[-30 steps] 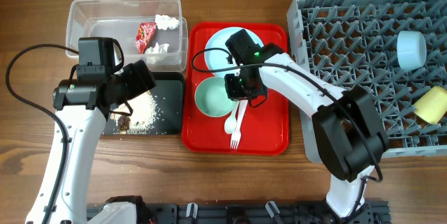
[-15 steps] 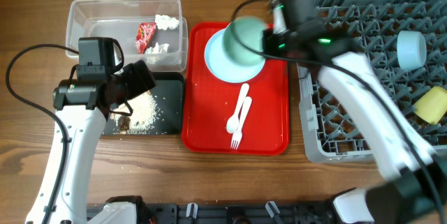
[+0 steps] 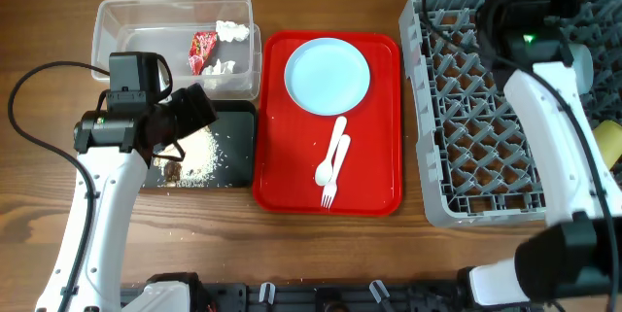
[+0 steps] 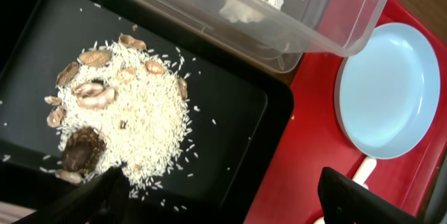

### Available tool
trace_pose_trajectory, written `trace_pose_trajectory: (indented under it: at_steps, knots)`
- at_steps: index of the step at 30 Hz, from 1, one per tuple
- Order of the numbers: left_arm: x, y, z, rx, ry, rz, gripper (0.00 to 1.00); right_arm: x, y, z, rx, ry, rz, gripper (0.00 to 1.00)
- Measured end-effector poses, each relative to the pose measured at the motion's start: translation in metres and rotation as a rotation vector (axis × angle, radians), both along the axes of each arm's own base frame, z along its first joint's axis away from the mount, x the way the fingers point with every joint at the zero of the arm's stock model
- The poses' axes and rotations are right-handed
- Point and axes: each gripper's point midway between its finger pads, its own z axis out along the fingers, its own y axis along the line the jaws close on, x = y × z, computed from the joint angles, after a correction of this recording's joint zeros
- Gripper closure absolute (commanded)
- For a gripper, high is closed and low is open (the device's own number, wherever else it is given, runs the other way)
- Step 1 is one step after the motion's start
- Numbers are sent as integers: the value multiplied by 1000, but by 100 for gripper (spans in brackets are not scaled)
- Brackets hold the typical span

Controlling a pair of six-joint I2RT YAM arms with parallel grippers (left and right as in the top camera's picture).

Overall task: Sort waste into correct bins and load items into the dishwasher rack
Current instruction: 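Grasp the green bowl with the right gripper and place it in the rack, then grasp the light-blue plate with the right gripper and stand it in the rack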

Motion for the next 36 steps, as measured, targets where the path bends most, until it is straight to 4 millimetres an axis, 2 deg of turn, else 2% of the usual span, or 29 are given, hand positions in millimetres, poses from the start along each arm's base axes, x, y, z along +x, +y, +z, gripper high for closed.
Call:
trace_pose_trajectory:
  at_steps: [2, 5, 7, 8, 9, 12, 13, 15, 18, 23, 24, 25, 27, 29, 32, 33, 34, 35, 36]
  knots:
    - [0, 0, 0, 0, 0, 0, 12, 4, -19, -22, -46, 84, -75, 96]
    - [0, 0, 0, 0, 2, 0, 12, 11, -38, -54, -65, 160, -135, 96]
    - [0, 0, 0, 0, 1, 0, 12, 17, -45, -82, -72, 217, -161, 96]
    - [0, 0, 0, 0, 1, 0, 12, 20, -46, -89, -71, 223, -165, 96]
    - [0, 0, 0, 0, 1, 0, 12, 25, -45, -106, -70, 249, -165, 96]
    - [0, 0, 0, 0, 1, 0, 12, 31, -42, -131, -61, 280, -166, 96]
    - [0, 0, 0, 0, 2, 0, 12, 33, -39, -147, -53, 308, -160, 96]
    - [0, 0, 0, 0, 2, 0, 12, 33, -32, -156, -36, 307, -159, 96]
    - [0, 0, 0, 0, 1, 0, 12, 32, -10, -176, 43, 328, -102, 96]
    - [0, 0, 0, 0, 1, 0, 12, 15, 5, -196, 96, 392, -108, 96]
    - [0, 0, 0, 0, 2, 0, 11, 8, 9, -204, 123, 427, -103, 92]
    - [0, 0, 0, 0, 1, 0, 11, 5, 11, -208, 139, 446, -98, 73]
    - [0, 0, 0, 0, 1, 0, 11, -1, 27, -233, 279, 516, -24, 50]
    - [0, 0, 0, 0, 2, 0, 10, -1, 40, -232, 360, 512, 39, 32]
    - [0, 0, 0, -1, 1, 1, 7, -3, 71, -174, 525, 382, 214, 31]
    - [0, 0, 0, -1, 2, 2, 6, -7, 89, -143, 611, 317, 322, 31]
    - [0, 0, 0, -1, 1, 2, 5, -11, 108, -124, 688, 280, 422, 31]
    - [0, 0, 0, -1, 1, 3, 4, -17, 135, -100, 794, 234, 554, 31]
    - [0, 0, 0, -1, 1, 3, 4, -21, 162, -89, 896, 221, 662, 31]
